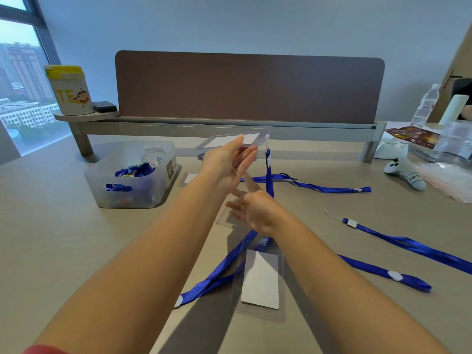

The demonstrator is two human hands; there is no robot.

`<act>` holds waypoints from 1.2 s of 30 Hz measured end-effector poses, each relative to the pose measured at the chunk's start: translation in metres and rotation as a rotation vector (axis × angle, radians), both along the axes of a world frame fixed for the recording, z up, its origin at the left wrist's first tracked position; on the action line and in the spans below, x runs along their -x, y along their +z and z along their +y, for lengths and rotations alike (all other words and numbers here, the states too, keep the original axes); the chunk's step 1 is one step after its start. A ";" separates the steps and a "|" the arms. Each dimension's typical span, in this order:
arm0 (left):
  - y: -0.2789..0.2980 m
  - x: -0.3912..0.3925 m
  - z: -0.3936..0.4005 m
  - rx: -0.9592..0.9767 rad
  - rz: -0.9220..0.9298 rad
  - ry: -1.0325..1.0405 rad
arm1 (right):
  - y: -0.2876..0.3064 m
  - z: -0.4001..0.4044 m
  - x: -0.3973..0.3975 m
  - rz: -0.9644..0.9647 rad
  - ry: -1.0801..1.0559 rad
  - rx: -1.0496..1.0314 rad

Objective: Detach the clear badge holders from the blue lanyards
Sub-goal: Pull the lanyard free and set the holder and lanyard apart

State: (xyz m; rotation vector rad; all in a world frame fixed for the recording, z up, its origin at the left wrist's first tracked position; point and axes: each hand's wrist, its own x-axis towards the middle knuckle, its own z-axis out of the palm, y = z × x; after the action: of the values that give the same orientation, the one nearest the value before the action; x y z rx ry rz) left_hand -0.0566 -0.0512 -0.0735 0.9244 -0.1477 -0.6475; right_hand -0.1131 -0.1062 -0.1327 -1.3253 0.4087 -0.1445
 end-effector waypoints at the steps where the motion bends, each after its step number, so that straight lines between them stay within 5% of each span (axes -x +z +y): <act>1: 0.000 -0.001 0.002 0.025 0.015 -0.002 | 0.000 -0.004 -0.002 -0.039 -0.056 -0.038; 8: -0.011 -0.013 0.001 -0.093 -0.056 0.138 | 0.014 -0.045 0.008 -0.272 -0.412 -0.171; 14: -0.019 0.002 -0.039 -0.199 -0.107 0.109 | 0.044 -0.100 0.037 -0.247 -0.715 -0.227; 22: 0.006 0.038 -0.124 -0.125 -0.086 -0.075 | 0.096 -0.185 0.086 -0.267 -1.009 0.055; 26: 0.015 0.043 -0.153 -0.063 -0.055 -0.129 | 0.123 -0.207 0.093 -0.344 -1.042 0.195; 30: -0.006 0.024 -0.154 -0.096 -0.028 -0.060 | 0.102 -0.216 0.073 -0.203 -1.000 0.255; 36: -0.056 -0.027 -0.112 -0.241 0.006 0.070 | 0.025 -0.198 0.024 0.037 -0.752 0.033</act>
State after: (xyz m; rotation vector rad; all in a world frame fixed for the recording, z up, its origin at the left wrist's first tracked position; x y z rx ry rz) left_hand -0.0293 -0.1632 -0.1291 1.1547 -0.0316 -0.6114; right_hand -0.1369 -0.3037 -0.1081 -1.1511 0.9265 -0.7547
